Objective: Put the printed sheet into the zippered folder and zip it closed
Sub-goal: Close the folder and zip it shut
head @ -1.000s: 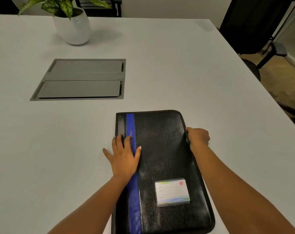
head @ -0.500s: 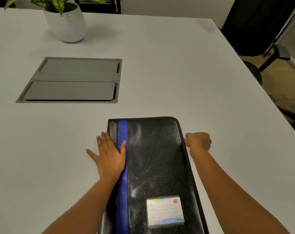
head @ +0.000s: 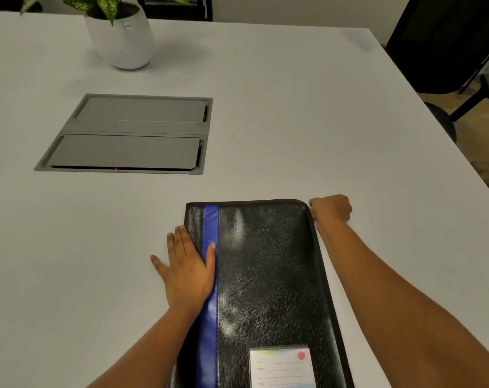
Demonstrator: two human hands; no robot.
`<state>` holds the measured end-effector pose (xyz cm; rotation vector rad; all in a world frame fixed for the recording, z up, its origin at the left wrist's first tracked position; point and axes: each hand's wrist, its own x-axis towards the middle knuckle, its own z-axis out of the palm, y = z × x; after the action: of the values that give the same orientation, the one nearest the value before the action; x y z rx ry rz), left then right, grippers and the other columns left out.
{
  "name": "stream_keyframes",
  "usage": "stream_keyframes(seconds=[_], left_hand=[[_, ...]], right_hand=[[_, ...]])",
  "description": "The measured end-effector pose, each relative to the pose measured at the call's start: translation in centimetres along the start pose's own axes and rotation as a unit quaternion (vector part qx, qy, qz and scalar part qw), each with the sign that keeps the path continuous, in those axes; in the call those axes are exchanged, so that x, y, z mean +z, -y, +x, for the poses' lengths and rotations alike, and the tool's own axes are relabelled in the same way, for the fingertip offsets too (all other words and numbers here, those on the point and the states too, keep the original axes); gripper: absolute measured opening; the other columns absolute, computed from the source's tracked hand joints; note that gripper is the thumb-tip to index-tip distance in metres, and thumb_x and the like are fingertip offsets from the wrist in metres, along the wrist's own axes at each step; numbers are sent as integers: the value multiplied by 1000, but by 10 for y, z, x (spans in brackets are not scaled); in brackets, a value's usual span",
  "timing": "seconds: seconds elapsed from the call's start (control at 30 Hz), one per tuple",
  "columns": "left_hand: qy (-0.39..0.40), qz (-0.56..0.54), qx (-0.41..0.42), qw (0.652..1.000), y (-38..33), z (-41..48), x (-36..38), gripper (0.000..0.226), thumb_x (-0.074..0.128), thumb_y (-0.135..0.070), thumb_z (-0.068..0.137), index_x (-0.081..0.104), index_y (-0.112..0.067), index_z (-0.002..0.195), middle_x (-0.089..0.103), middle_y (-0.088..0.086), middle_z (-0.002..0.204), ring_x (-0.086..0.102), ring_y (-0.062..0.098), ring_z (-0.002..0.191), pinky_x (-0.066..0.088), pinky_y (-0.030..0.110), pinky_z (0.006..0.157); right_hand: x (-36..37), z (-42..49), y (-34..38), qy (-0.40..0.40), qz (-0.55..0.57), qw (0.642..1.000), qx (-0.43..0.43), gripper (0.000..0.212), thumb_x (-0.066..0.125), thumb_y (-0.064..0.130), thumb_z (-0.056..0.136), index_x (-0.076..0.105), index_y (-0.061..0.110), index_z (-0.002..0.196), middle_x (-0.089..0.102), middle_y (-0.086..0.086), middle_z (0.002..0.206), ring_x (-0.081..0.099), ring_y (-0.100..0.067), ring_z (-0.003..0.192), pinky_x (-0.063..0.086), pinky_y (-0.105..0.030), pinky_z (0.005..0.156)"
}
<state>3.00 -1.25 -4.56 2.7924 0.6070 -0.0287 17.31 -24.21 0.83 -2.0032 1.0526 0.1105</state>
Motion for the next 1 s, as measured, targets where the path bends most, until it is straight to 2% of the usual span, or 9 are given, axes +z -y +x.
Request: stream_keyframes(seconds=[0.07, 0.17, 0.23, 0.37, 0.6, 0.77, 0.87, 0.9, 1.0], left_hand=[[-3, 4, 1, 1000, 1, 0, 1, 75, 19, -56, 92, 9, -7, 149, 16, 6, 157, 8, 19, 146, 8, 60, 112], [-5, 8, 0, 1000, 1, 1, 2, 75, 19, -56, 92, 9, -7, 149, 18, 6, 157, 9, 19, 146, 8, 60, 112], [-6, 9, 1, 1000, 1, 1, 3, 76, 19, -56, 92, 10, -7, 148, 19, 6, 157, 10, 19, 146, 9, 60, 111], [-5, 12, 1, 1000, 2, 2, 4, 76, 17, -57, 91, 11, -7, 148, 19, 6, 156, 10, 19, 146, 9, 61, 111], [-3, 20, 1, 1000, 2, 1, 4, 77, 14, -58, 90, 9, -8, 148, 18, 6, 157, 10, 19, 146, 9, 60, 111], [0, 24, 0, 1000, 1, 1, 4, 77, 13, -58, 91, 7, -8, 149, 16, 6, 157, 8, 20, 146, 8, 60, 112], [0, 24, 0, 1000, 0, 0, 3, 76, 14, -58, 91, 8, -8, 149, 16, 6, 157, 9, 20, 146, 8, 59, 112], [-1, 23, 0, 1000, 0, 0, 3, 76, 15, -57, 91, 8, -8, 149, 16, 6, 157, 9, 20, 146, 8, 60, 112], [3, 16, 0, 1000, 0, 1, 3, 76, 14, -57, 91, 7, -8, 149, 15, 6, 157, 8, 19, 146, 7, 59, 112]], right_hand=[[4, 0, 6, 8, -23, 1000, -18, 32, 68, 5, 78, 45, 6, 55, 66, -14, 84, 59, -23, 63, 35, -21, 41], [10, -4, 18, 12, -57, 997, -54, 9, 67, 3, 78, 60, -1, 76, 69, -16, 98, 65, -27, 83, 44, -25, 54], [16, -5, 25, 18, -78, 994, -76, 12, 66, 2, 78, 57, 1, 70, 68, -17, 102, 64, -27, 84, 45, -27, 56], [29, -11, 34, -9, -137, 981, -138, 36, 60, -3, 78, 38, 10, 52, 69, -14, 97, 62, -26, 82, 42, -26, 64], [50, -27, 36, -30, -220, 946, -237, 41, 52, -8, 80, 34, 12, 50, 68, -12, 90, 48, -19, 68, 36, -27, 61], [72, -54, 38, 11, -234, 933, -273, 18, 51, -4, 84, 57, 5, 69, 68, -14, 96, 63, -28, 88, 45, -33, 70], [85, -69, 40, 27, -226, 931, -286, 32, 50, -4, 85, 43, 9, 56, 68, -14, 95, 62, -27, 86, 42, -31, 65], [89, -74, 41, 33, -221, 931, -289, 29, 50, -4, 85, 47, 8, 59, 68, -14, 95, 62, -27, 86, 40, -30, 65], [101, -87, 45, 49, -209, 931, -294, 13, 51, -2, 87, 62, 4, 82, 67, -14, 99, 62, -28, 90, 42, -31, 71]])
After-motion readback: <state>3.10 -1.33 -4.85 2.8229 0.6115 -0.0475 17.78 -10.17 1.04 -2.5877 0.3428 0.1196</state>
